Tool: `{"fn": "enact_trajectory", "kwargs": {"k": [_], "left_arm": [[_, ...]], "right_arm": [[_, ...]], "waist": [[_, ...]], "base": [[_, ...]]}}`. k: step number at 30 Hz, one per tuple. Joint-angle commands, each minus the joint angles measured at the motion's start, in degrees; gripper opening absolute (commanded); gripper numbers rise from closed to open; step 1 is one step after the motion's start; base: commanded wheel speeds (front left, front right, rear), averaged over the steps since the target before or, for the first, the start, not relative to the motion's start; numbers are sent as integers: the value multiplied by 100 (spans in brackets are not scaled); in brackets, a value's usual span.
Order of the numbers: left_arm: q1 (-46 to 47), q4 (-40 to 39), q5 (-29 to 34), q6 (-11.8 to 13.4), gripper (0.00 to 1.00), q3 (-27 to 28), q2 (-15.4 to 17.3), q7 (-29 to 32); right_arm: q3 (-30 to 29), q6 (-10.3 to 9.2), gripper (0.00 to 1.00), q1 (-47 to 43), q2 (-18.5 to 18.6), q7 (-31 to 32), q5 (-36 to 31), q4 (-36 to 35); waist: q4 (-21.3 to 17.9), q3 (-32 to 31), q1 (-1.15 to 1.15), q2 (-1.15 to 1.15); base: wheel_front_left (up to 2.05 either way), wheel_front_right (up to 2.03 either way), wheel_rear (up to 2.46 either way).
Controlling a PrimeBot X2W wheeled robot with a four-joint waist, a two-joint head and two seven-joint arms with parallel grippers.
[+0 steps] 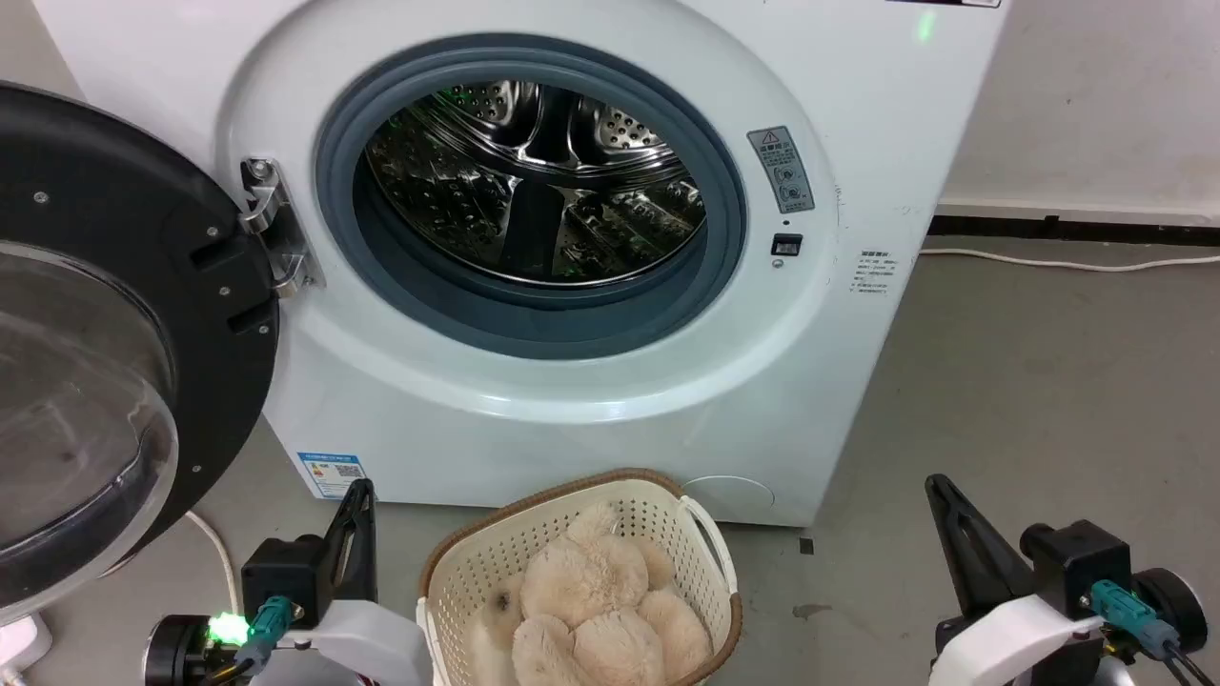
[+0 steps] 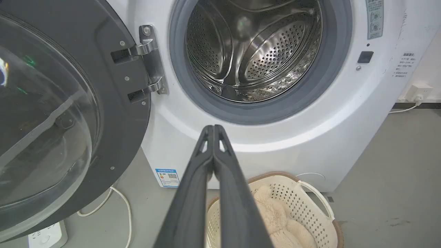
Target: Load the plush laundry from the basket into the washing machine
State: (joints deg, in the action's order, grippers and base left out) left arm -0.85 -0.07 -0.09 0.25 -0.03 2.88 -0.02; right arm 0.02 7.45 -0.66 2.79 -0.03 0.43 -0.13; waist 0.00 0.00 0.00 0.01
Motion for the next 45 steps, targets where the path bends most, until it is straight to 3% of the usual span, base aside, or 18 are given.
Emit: {"fn": "enact_trajectory", "kwargs": {"k": [1,45], "left_arm": [[85,7,9,-25,0,3,-1,2],[85,7,9,-25,0,3,-1,2]], "right_arm": [[-2,3,0,66,9,3,-43,13],[-2,3,0,66,9,3,-43,13]], "waist": [[0,0,0,-1],[0,0,0,-1]], "base": [[0,0,0],[0,0,0]]}}
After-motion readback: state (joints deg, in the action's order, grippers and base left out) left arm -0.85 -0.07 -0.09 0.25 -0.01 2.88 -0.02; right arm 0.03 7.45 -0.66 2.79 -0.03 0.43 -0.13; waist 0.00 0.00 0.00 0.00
